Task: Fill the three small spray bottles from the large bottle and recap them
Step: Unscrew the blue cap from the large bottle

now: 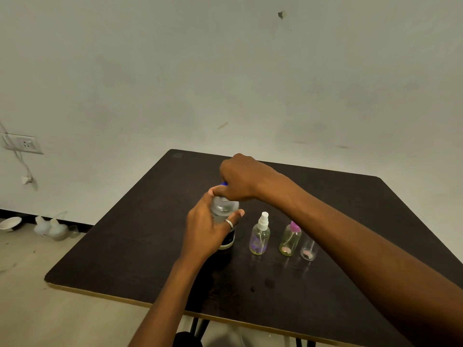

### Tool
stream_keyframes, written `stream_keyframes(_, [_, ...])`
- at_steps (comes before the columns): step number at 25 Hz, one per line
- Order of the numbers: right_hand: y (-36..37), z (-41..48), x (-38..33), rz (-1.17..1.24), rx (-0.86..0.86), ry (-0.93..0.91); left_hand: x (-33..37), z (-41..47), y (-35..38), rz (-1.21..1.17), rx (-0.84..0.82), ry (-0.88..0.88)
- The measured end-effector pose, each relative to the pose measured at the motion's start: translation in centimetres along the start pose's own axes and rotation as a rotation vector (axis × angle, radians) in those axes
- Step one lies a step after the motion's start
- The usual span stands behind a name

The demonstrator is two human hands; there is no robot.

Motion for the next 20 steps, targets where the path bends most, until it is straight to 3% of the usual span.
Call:
stream_keyframes(6, [-0.8, -0.2, 0.2, 0.147, -0.095, -0.183, -0.5, 0.1, 0.0, 0.012, 0.01, -0.022])
stream_keyframes(12, [-2.6, 2.3, 5.3, 0.233, 0.033, -0.002, -0.8, 0.1, 0.0, 0.014, 0.024, 0.007])
stream_keyframes(20, [9.2, 9.0, 5.4, 0.092, -0.281, 0.012, -1.3, 0.2, 0.0, -0.007, 0.029, 0.017])
Point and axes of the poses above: each hand's wrist, its own z-axis towards the middle knuckle, its own y-axis out of the palm, x = y × z, the point moved 6 cm from there along z, towards the middle knuckle, and after that the axes turned 9 degrees about -z, right-handed, at the moved point
